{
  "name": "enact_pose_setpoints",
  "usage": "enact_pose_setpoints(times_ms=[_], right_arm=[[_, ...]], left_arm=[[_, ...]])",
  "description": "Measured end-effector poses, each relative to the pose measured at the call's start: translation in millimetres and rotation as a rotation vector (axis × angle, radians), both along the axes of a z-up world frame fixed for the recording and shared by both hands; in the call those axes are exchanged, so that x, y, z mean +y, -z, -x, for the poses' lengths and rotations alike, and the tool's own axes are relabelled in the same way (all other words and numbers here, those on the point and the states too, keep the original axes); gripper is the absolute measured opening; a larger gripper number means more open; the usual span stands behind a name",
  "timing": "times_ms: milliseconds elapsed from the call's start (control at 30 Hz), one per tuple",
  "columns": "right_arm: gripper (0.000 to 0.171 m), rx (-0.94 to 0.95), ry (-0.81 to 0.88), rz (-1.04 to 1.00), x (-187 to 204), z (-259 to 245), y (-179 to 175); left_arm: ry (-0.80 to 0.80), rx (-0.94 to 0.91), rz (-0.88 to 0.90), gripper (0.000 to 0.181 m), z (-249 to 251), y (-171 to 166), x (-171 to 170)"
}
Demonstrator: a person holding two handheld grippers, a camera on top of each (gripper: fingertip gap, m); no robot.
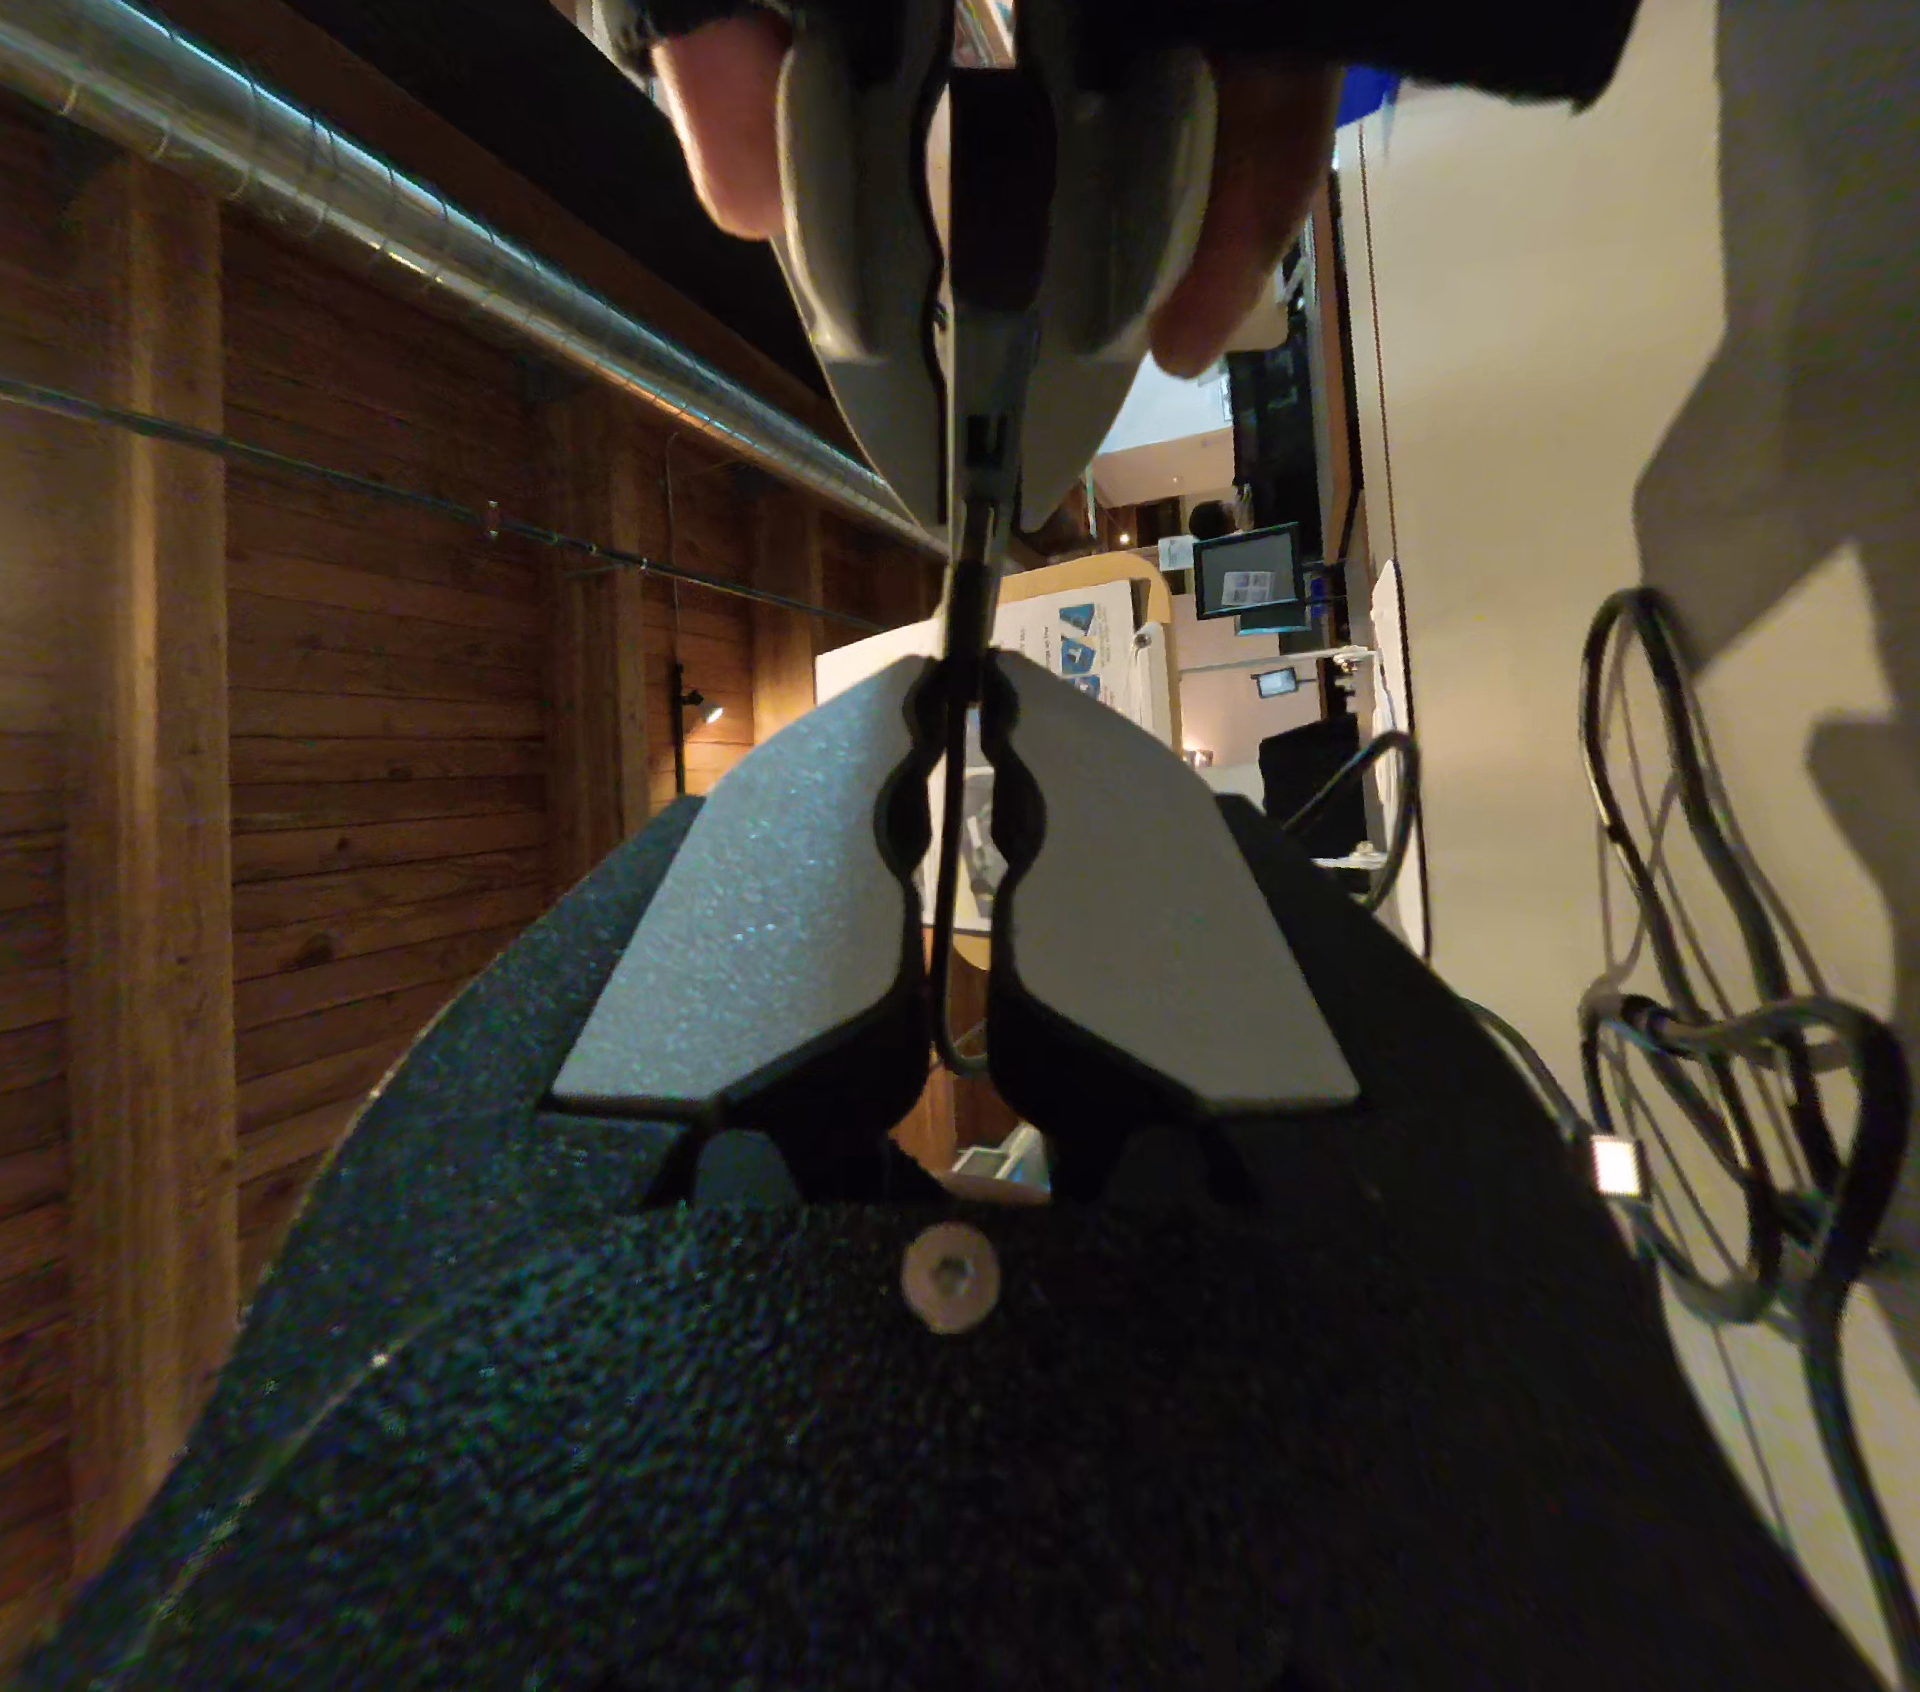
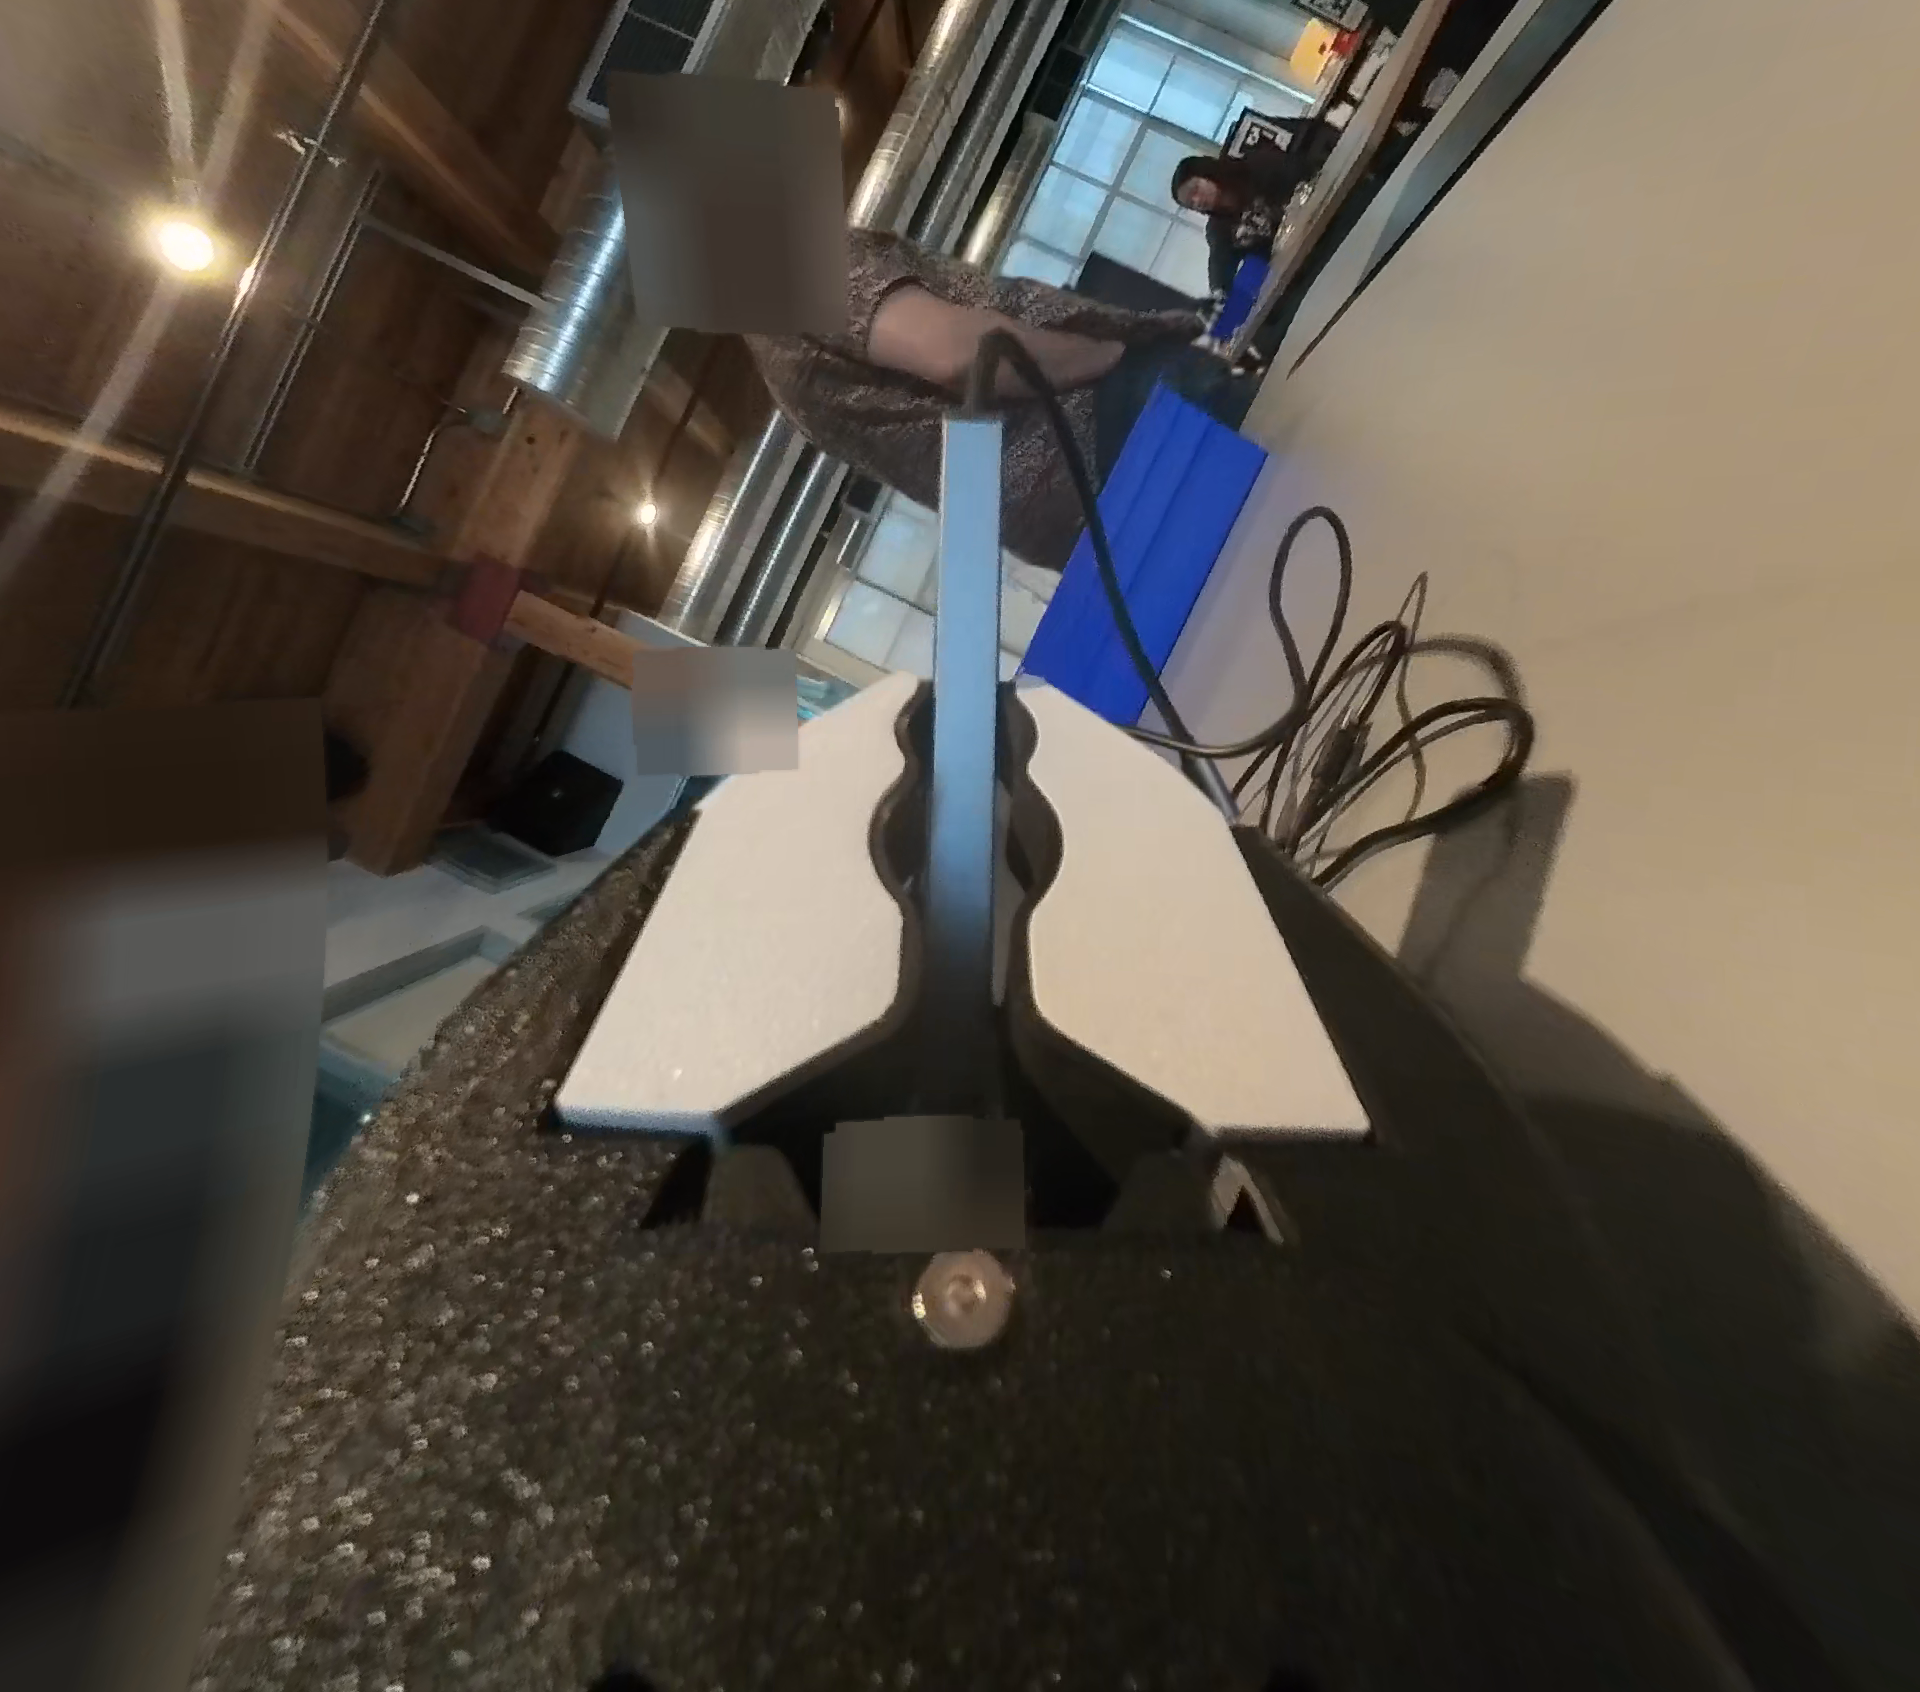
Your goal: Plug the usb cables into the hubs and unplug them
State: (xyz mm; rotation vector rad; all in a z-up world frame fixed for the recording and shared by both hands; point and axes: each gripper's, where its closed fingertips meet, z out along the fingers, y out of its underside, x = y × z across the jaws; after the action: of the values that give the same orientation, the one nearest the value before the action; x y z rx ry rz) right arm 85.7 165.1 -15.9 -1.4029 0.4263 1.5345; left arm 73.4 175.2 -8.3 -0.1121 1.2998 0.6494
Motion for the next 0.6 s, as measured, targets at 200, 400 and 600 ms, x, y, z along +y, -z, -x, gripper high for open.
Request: enact_pose_setpoints(times_ms=[200,400,600], right_arm=[[0.011,0.052,0.005,0.003,0.3,-2.0,2.8],[0.012,0.1,0.056,-0.025,0.9,-3.4,-1.1],[0.011,0.031,0.121,-0.006,1.6,-6.0,3.9]], left_arm=[[-0.012,-0.016,0.043,0.006,-1.8,1.7,2.9],[-0.025,-0.035,0.063,0.006,-1.5,-0.6,0.5],[-0.043,-0.02,0.07,0.006,-3.9,3.8,1.8]])
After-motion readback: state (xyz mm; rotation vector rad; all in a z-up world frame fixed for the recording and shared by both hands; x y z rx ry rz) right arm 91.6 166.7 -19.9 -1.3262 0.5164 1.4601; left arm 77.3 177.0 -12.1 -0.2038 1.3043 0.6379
